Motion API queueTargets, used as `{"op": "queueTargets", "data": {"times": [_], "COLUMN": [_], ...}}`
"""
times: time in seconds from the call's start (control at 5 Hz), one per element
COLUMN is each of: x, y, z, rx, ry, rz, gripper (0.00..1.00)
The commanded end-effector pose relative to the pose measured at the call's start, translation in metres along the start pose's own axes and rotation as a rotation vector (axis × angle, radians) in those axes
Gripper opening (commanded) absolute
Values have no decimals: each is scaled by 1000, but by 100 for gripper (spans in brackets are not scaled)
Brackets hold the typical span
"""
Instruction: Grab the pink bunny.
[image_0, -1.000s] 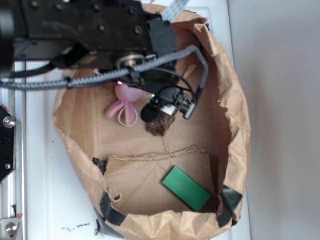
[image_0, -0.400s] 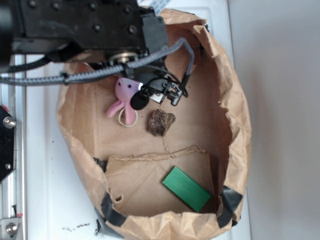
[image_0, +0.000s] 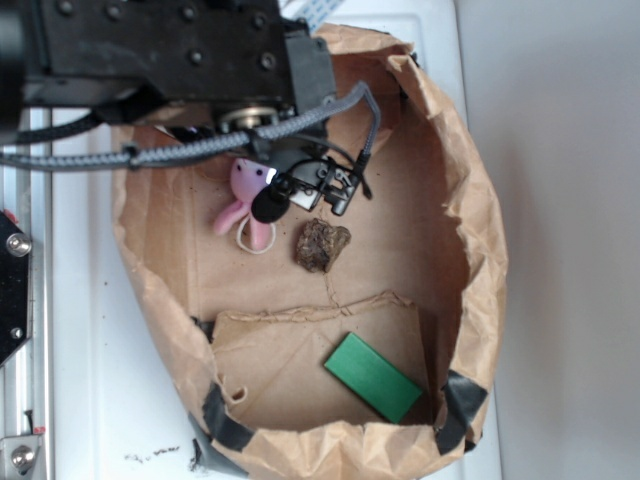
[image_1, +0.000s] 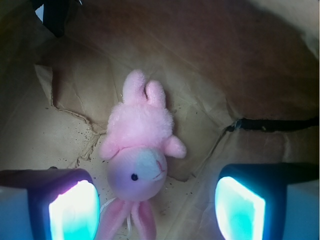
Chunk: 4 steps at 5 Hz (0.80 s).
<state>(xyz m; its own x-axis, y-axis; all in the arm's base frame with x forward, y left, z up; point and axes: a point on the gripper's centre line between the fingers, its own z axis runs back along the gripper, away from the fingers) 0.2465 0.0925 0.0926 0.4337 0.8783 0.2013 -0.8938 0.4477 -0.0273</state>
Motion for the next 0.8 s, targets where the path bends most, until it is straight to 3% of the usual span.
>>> {"op": "queueTargets", "data": {"times": [0.0,0.4,0.6], "x": [14,24,29], "y": [5,-19,-30], "z": [17,-14,-22], "rx": [-45,13,4], "ry": [-37,-50,-80], "rz": [21,39,6], "gripper": [100,100,100]}}
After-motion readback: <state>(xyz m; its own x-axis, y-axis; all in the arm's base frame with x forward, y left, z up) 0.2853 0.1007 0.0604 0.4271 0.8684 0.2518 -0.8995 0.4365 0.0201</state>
